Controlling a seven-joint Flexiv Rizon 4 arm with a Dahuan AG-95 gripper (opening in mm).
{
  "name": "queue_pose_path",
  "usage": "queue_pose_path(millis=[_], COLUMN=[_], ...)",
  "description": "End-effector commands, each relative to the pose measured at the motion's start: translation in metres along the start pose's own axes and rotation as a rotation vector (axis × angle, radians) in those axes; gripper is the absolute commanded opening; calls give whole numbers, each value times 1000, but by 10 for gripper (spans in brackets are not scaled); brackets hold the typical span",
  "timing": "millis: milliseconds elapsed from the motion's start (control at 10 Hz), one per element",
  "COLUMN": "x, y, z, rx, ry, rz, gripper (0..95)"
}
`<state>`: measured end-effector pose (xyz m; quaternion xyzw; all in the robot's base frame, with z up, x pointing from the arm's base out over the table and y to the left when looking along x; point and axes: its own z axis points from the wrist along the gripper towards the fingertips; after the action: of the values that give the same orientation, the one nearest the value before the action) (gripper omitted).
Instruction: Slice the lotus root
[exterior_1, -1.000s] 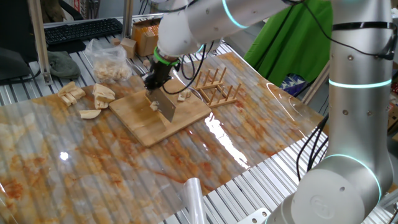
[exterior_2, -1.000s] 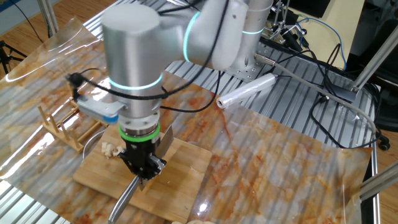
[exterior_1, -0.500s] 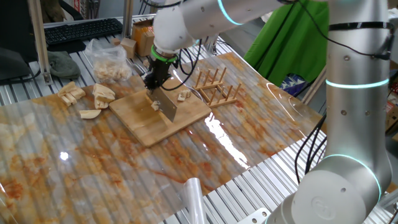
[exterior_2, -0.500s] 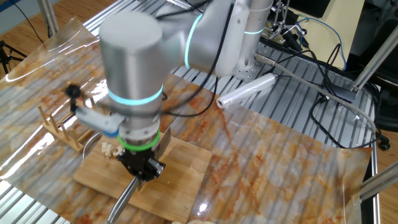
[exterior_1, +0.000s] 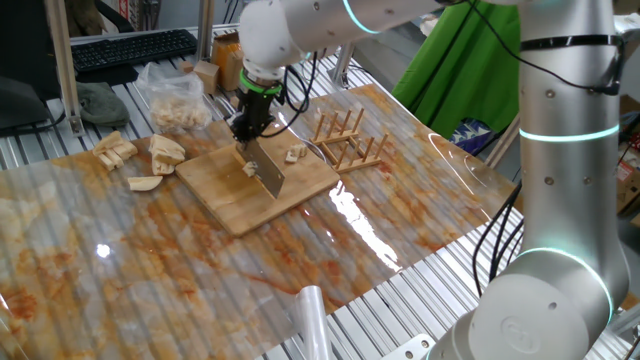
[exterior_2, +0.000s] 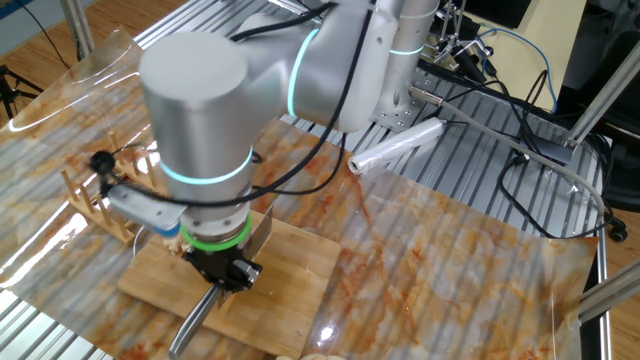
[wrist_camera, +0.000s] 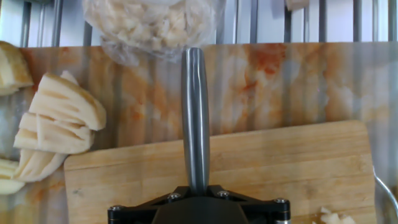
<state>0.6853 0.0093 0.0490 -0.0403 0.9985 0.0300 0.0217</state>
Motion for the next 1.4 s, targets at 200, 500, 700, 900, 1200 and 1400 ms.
queue_pose_path(millis=[200, 500, 700, 900, 1200, 1400], x=[1, 1, 1, 1, 2, 1], y=[-2, -3, -2, -3, -4, -5], z=[-7, -10, -10, -11, -14, -15], rx=[7, 17, 19, 2, -7, -14], ry=[31, 48, 32, 44, 51, 40], rz=[-1, -5, 1, 14, 2, 2], gripper=[0, 0, 0, 0, 0, 0])
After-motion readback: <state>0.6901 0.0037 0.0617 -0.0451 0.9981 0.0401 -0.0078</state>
